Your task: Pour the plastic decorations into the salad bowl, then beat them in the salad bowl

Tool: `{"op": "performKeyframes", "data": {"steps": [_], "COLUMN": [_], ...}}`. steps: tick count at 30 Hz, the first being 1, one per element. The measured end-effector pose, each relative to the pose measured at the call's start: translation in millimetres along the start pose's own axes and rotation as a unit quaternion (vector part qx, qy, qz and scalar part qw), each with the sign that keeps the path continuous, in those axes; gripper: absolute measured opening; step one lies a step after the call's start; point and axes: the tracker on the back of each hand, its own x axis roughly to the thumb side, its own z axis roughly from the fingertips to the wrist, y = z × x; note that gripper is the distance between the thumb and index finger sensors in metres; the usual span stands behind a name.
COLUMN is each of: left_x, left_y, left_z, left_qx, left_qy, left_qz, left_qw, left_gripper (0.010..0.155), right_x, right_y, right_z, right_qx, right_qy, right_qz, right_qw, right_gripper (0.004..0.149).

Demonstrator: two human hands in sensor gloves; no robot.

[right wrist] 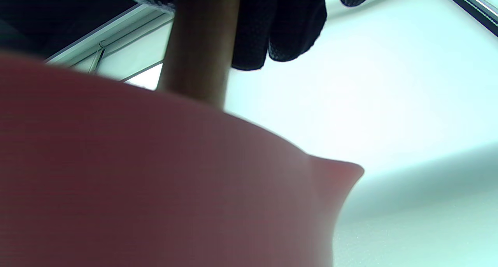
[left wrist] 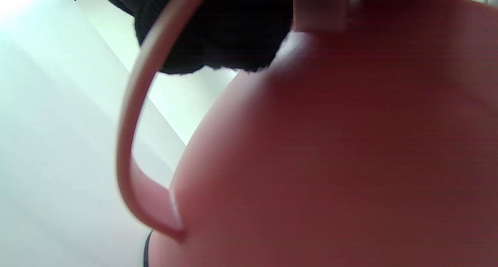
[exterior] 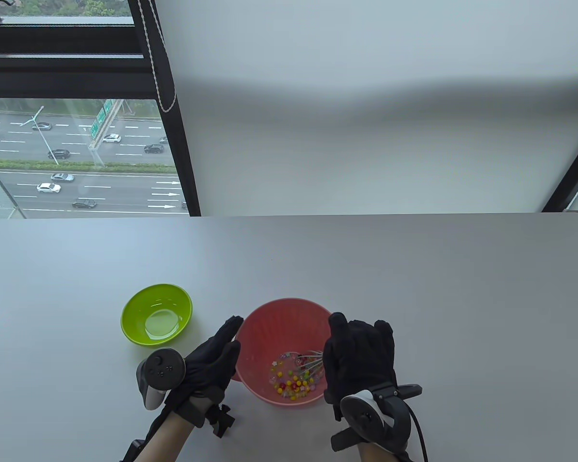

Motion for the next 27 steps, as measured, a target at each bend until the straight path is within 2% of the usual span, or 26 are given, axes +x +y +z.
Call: {"op": "performKeyframes", "data": {"steps": [8, 13, 23, 27], "left_x": [0, 0, 0, 0], "left_y": [0, 0, 0, 0], "left_z": [0, 0, 0, 0], "left_qx": [0.0, 0.0, 0.0, 0.0], "left_qy": [0.0, 0.0, 0.0, 0.0], "left_qz": [0.0, 0.0, 0.0, 0.0], "left_qw": [1.0, 1.0, 1.0, 1.0], "left_gripper": [0.07, 0.07, 0.07, 0.07], "right_x": [4, 8, 21, 20], "right_y": [4, 15, 17, 16], "right_z": [1, 3, 6, 5], "right_qx": [0.021, 0.072, 0.052, 0.049], "right_qy": [0.013, 0.013, -0.042, -0.041], "right_qz": [-0.039, -0.041, 0.016, 0.021], "right_qw": [0.999, 0.996, 0.998, 0.998], "right_gripper": [0.054, 0.064, 0.064, 0.062]}}
